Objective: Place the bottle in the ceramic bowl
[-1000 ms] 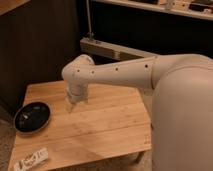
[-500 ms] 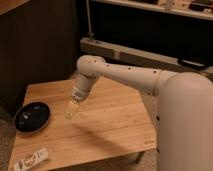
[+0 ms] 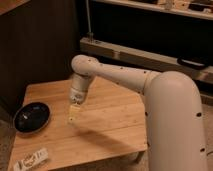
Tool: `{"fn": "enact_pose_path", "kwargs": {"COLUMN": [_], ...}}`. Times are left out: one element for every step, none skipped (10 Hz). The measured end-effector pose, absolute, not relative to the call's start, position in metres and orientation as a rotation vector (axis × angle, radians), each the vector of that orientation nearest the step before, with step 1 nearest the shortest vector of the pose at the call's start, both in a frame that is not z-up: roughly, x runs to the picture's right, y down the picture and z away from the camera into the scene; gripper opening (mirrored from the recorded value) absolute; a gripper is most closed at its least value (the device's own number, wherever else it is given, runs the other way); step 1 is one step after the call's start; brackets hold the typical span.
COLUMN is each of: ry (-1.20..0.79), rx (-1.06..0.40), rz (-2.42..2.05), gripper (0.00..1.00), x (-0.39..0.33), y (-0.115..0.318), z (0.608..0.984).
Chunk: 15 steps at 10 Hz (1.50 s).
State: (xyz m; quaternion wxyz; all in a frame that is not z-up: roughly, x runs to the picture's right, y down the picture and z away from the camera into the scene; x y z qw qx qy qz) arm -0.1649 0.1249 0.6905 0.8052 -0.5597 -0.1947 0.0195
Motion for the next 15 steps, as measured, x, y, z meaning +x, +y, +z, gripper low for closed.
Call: {"fn": "enact_pose_path", "kwargs": {"ry": [-0.417,-0.414,-0.421,-0.454,-0.484,-0.519,-0.582,-0.641,-0.702,-0.734,-0.754,-0.765,-0.771,-0.781,-0.815], "rx": [-1.199,-1.181,-1.122,-1.037,-0.935,-0.87,-0.79,-0.711,-0.646,-0.606,-0.579,-0.572,-0.596,-0.609,-0.648], "rz": [0.035,0.027,-0.032,-0.096,-0.164,-0.218,-0.281,-0.341,-0.397,-0.433,-0.449,-0.456,-0.45,-0.434,-0.386], "gripper": [0.65,0.65,0.65,0.65,0.65,0.65,0.65,0.65,0.65,0.65,0.65,0.65,0.65,0.65,0.65], "x": [-0.167,-0.167,-0.174,-0.186,-0.191,-0.198,-0.207,-0.206,-0.21,-0.211,-0.211,-0.213,-0.214,-0.216,-0.216], "y": [0.126,0.123,0.124,0.128,0.141,0.156,0.174,0.191,0.207,0.215,0.219,0.221,0.222,0.221,0.224], "z": [0.69,0.689,0.687,0.684,0.68,0.675,0.67,0.67,0.665,0.663,0.66,0.66,0.661,0.662,0.673]}}
